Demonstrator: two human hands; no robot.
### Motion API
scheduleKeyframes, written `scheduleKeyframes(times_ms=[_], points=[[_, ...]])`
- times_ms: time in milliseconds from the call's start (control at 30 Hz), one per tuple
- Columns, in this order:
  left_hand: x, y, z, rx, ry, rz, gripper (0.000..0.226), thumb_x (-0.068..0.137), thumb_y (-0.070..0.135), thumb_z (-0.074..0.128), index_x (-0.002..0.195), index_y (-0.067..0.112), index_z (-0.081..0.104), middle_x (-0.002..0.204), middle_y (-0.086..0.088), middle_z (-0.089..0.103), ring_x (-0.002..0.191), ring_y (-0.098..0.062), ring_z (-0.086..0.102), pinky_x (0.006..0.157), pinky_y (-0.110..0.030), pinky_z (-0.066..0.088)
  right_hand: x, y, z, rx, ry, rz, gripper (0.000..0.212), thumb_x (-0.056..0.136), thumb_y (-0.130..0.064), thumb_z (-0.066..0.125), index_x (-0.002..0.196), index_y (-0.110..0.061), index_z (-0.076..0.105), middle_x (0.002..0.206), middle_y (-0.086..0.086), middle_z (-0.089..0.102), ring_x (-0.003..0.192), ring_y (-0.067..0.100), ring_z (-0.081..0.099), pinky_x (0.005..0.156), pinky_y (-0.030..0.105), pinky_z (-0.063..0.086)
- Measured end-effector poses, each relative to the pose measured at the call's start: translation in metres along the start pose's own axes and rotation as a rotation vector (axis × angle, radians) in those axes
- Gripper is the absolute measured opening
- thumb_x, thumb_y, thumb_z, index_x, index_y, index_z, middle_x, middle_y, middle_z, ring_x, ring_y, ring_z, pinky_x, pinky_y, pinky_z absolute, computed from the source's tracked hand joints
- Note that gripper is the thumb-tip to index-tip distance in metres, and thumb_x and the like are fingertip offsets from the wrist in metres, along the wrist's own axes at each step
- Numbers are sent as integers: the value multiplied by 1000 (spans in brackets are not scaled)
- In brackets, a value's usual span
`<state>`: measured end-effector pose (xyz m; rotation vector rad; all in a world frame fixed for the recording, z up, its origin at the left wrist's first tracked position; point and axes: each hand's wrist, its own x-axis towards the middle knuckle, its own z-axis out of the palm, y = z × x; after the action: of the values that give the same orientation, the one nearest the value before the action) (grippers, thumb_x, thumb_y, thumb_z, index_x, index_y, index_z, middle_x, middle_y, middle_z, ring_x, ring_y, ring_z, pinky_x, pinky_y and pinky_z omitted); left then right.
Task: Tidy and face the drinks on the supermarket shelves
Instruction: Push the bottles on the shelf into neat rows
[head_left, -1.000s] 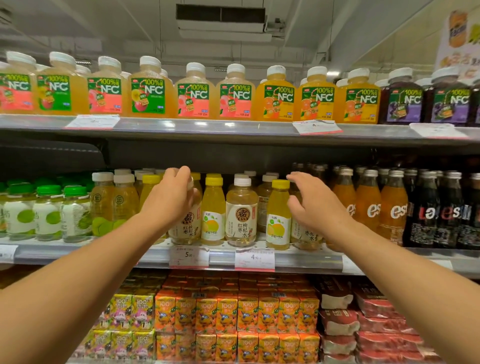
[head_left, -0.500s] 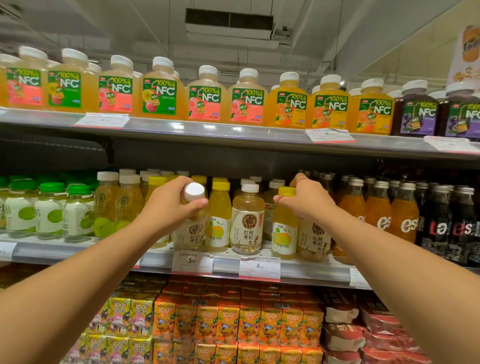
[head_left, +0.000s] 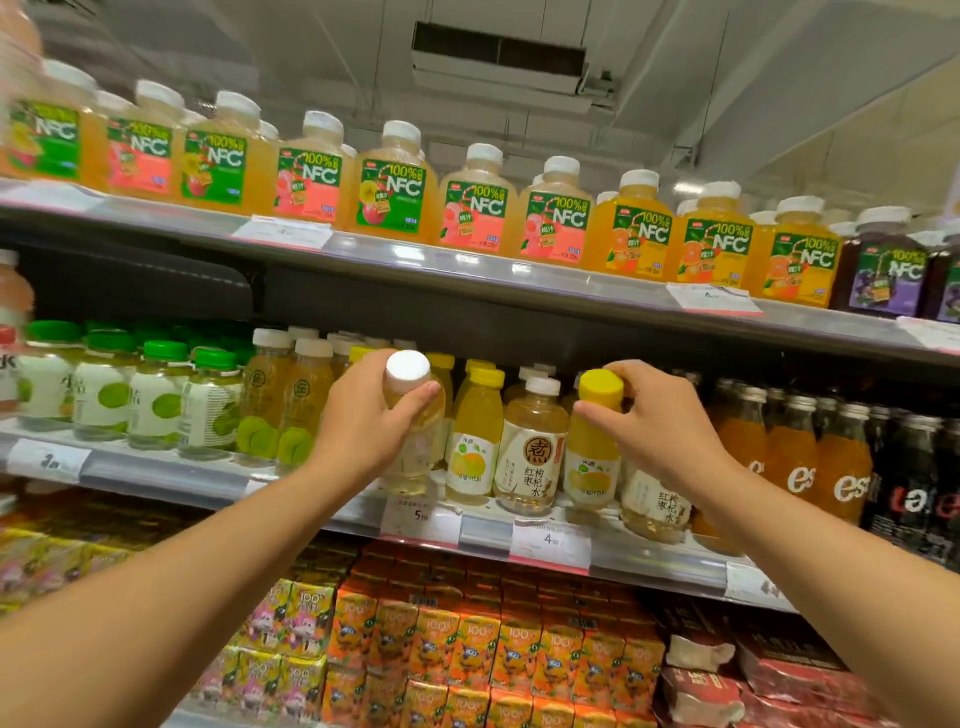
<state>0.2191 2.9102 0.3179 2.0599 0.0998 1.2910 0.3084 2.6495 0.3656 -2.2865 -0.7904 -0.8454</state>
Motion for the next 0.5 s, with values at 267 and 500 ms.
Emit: scheduleKeyframes(times_ms=[267,500], points=[[-11,-8,-67,-97,-96,-1,29,86,48,61,107,29,59,99,14,62,89,-4,58,67,-23,46,24,-95,-5,318,29,-67,32,80,-47,73,99,-22,67,88,2,68,78,20,66,61,39,58],[-41,-50,-116,9,-158,-27,18,85,51,61,96,37,57,93,16,61,83,0,58,64,-16,40,48,-135,57,303,-107,23,35,83,-42,73,107,-20,62,88,7,67,64,21,69,52,31,58]])
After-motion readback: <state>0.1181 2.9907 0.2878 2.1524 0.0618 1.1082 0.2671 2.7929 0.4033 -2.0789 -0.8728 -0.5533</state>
